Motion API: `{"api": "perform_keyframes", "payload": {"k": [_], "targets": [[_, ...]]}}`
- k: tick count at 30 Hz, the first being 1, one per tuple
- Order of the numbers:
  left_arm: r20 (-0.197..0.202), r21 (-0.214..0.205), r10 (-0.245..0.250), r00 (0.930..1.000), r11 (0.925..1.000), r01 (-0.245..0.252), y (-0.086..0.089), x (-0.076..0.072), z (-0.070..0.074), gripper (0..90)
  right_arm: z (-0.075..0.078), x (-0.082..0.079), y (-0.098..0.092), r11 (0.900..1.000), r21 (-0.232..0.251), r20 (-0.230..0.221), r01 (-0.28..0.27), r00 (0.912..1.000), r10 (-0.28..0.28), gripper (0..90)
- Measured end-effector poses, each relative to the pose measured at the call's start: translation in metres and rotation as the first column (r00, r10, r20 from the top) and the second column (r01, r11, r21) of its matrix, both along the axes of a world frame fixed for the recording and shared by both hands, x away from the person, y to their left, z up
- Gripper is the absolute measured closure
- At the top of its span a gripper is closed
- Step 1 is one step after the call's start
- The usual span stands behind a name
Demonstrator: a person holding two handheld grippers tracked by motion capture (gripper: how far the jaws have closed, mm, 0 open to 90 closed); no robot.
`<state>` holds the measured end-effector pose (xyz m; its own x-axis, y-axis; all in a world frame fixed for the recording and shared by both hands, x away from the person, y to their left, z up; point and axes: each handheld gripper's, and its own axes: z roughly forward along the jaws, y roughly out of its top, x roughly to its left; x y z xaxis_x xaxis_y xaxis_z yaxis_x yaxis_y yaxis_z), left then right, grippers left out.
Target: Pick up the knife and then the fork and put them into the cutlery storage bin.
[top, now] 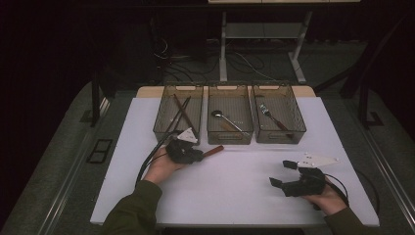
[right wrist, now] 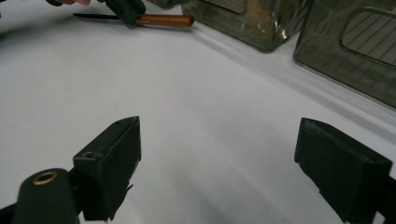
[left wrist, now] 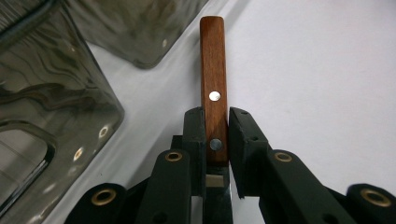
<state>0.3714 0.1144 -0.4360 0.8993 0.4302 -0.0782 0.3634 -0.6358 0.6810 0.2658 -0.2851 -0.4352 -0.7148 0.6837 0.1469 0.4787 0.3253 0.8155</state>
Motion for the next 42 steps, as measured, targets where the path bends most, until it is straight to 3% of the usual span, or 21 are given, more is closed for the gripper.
{"api": "perform_keyframes", "payload": {"k": [2, 7, 13, 15, 17, 24, 29, 30, 34, 37, 38, 39, 40, 41, 42], "targets": [[0.0, 0.002, -0.019, 0.9998, 0.9998, 0.019, 0.0, -0.003, 0.003, 76.9, 0.003, 0.002, 0.0, 0.9996, 0.023, -0.027, -0.017, 0.9995, 0.018, 14.7], [-0.015, -0.01, -0.076, 0.997, 0.9971, 0.075, -0.004, -0.015, 0.01, 76.9, 0.01, 0.002, 0.003, 0.9974, 0.039, 0.003, -0.061, 0.9981, 0.061, 11.7], [-0.022, -0.009, -0.163, 0.9863, 0.9866, 0.163, -0.014, -0.03, 0.017, 76.9, 0.016, 0.006, 0.014, 0.9744, 0.014, -0.009, -0.225, 0.9744, 0.225, 12.2], [-0.02, -0.006, -0.197, 0.9802, 0.9804, 0.197, -0.019, -0.036, 0.02, 76.9, 0.017, 0.009, 0.02, 0.9633, 0.004, -0.028, -0.268, 0.9629, 0.268, 15.5], [-0.019, -0.008, -0.221, 0.975, 0.9752, 0.221, -0.024, -0.04, 0.022, 76.9, 0.017, 0.011, 0.025, 0.9577, -0.004, -0.04, -0.288, 0.957, 0.288, 15.5], [-0.012, 0.01, -0.318, 0.9481, 0.9481, 0.318, -0.045, -0.054, 0.027, 76.9, 0.022, 0.017, 0.04, 0.9333, -0.028, -0.027, -0.358, 0.9337, 0.357, 16.0], [-0.004, 0.015, -0.354, 0.9354, 0.9353, 0.354, -0.059, -0.06, 0.031, 76.8, 0.027, 0.023, 0.055, 0.9174, -0.046, -0.027, -0.395, 0.9185, 0.394, 16.6], [-0.001, 0.013, -0.368, 0.9298, 0.9297, 0.368, -0.061, -0.062, 0.031, 76.8, 0.028, 0.024, 0.057, 0.9128, -0.049, -0.028, -0.406, 0.914, 0.405, 18.2], [0.001, 0.022, -0.398, 0.9174, 0.9172, 0.398, -0.068, -0.067, 0.032, 76.9, 0.028, 0.027, 0.073, 0.888, -0.051, -0.056, -0.457, 0.8891, 0.454, 18.7], [0.008, 0.025, -0.417, 0.909, 0.9088, 0.416, -0.072, -0.069, 0.032, 76.8, 0.024, 0.028, 0.084, 0.8511, -0.059, -0.097, -0.522, 0.8516, 0.515, 24.7], [0.008, 0.03, -0.422, 0.9067, 0.9065, 0.421, -0.073, -0.07, 0.032, 76.8, 0.023, 0.028, 0.088, 0.8416, -0.072, -0.106, -0.535, 0.8431, 0.527, 25.9], [0.013, 0.03, -0.428, 0.9038, 0.9037, 0.427, -0.074, -0.071, 0.033, 76.9, 0.021, 0.03, 0.091, 0.823, -0.098, -0.103, -0.559, 0.8283, 0.551, 28.2], [0.01, 0.026, -0.431, 0.9022, 0.902, 0.431, -0.075, -0.072, 0.033, 76.8, 0.019, 0.03, 0.095, 0.8127, -0.105, -0.114, -0.573, 0.8189, 0.563, 30.4], [0.033, 0.034, -0.449, 0.8931, 0.8936, 0.448, -0.075, -0.071, 0.034, 76.8, 0.018, 0.03, 0.098, 0.8027, -0.117, -0.12, -0.585, 0.8106, 0.573, 32.4], [0.025, 0.026, -0.447, 0.8943, 0.8946, 0.446, -0.076, -0.074, 0.035, 76.8, 0.017, 0.031, 0.101, 0.7949, -0.126, -0.124, -0.594, 0.8044, 0.581, 36.1]]}}
